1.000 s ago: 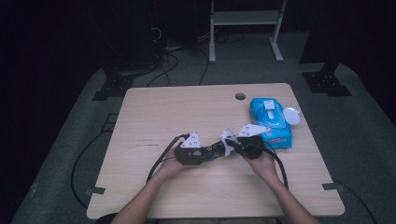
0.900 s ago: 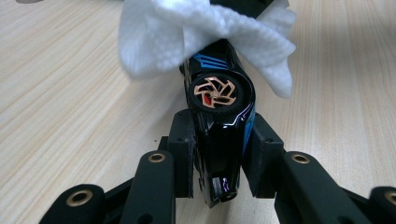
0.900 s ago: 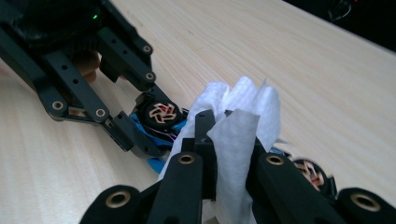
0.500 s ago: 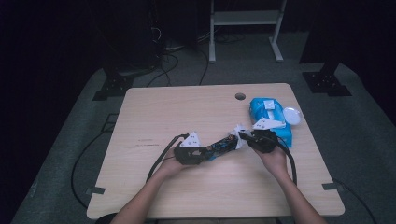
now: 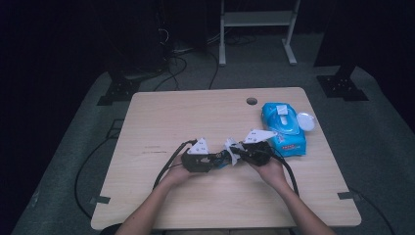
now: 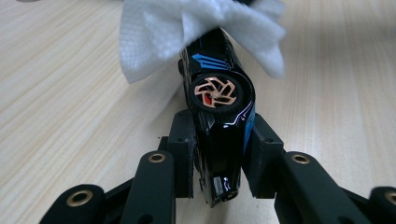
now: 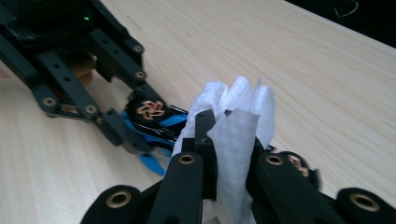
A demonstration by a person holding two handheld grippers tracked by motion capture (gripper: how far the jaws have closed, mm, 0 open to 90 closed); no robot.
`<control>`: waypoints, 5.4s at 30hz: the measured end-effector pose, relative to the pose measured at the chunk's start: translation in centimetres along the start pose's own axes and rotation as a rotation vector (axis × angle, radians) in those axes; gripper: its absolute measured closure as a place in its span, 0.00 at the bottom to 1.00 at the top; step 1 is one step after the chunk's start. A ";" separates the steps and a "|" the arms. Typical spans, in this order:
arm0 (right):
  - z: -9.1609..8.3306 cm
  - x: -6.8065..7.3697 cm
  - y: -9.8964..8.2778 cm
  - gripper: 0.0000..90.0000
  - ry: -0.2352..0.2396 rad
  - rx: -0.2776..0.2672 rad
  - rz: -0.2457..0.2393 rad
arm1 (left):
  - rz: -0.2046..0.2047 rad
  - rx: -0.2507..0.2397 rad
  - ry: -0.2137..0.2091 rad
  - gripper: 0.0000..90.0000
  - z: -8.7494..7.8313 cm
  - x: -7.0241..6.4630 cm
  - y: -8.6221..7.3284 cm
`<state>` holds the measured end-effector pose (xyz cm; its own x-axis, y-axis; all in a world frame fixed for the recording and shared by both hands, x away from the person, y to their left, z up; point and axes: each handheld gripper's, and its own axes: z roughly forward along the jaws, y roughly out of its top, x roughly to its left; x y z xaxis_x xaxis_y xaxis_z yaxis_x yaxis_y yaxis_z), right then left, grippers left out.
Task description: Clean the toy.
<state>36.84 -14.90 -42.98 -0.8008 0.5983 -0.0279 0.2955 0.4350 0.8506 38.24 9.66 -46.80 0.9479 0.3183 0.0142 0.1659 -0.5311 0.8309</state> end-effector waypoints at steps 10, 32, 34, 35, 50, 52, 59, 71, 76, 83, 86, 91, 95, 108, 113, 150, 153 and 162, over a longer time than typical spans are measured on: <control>-0.6 -0.8 -0.2 0.93 -0.035 0.004 0.035 | -0.003 0.003 -0.016 0.75 0.1 0.3 0.1; -0.1 -1.5 0.3 0.93 -0.031 0.022 0.057 | -0.027 -0.006 0.007 0.74 -0.8 1.9 -0.4; 0.7 -0.7 0.6 0.93 -0.011 0.030 0.031 | -0.024 -0.004 0.015 0.74 -0.9 1.9 -0.5; 0.9 -0.5 0.7 0.93 -0.017 0.031 0.012 | -0.021 -0.005 0.017 0.74 -0.9 1.9 -0.5; -0.9 -2.3 -0.7 0.93 -0.075 -0.006 0.068 | -0.075 -0.020 -0.011 0.65 -1.4 2.2 -0.5; -1.1 -2.1 -0.9 0.93 -0.077 -0.013 0.051 | -0.077 -0.017 -0.016 0.65 -1.4 2.2 -0.5; -1.8 -1.5 -1.5 0.93 -0.065 -0.012 0.050 | -0.091 -0.008 -0.048 0.55 -1.2 1.9 -0.4; -2.7 -1.2 -2.4 0.92 -0.025 0.005 0.048 | -0.057 0.036 -0.100 0.44 -0.6 1.3 -0.6; -3.0 -1.0 -2.9 0.92 -0.006 0.016 0.055 | -0.027 0.035 -0.101 0.41 -0.6 1.0 -0.5; -3.9 -0.8 -1.7 0.92 0.012 -0.010 0.038 | 0.013 0.039 -0.071 0.36 -0.6 0.7 -0.4; -3.1 -1.4 -1.7 0.92 0.001 0.009 0.059 | 0.023 0.047 -0.062 0.36 -0.4 0.6 -0.4; -1.4 -0.9 -3.0 0.92 0.010 0.068 0.067 | 0.034 0.019 -0.046 0.29 -0.7 0.4 -0.1; -1.2 -0.8 -3.3 0.92 0.017 0.073 0.069 | 0.035 0.022 -0.026 0.23 -0.9 0.4 -0.1; -1.0 -1.3 -3.8 0.92 0.019 0.055 0.074 | -0.008 0.051 -0.017 0.11 0.4 0.8 -0.6; -0.8 -1.4 -3.8 0.92 0.013 0.053 0.078 | -0.016 0.056 -0.023 0.10 0.5 0.7 -0.6; 0.9 0.6 -2.5 0.92 0.049 0.058 0.017 | 0.022 0.080 0.087 0.24 1.1 -0.2 -0.5; 0.5 0.6 -2.8 0.92 0.037 0.055 0.021 | 0.030 0.088 0.093 0.24 1.1 -0.3 -0.5; 1.6 2.2 -2.1 0.92 0.106 0.065 -0.016 | 0.025 0.080 0.094 0.25 1.0 -0.3 -0.6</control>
<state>35.31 -13.45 -45.64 -0.8554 0.5177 0.0174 0.3123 0.4887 0.8146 38.12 9.08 -47.84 0.9230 0.3743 0.0895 0.1673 -0.5996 0.7826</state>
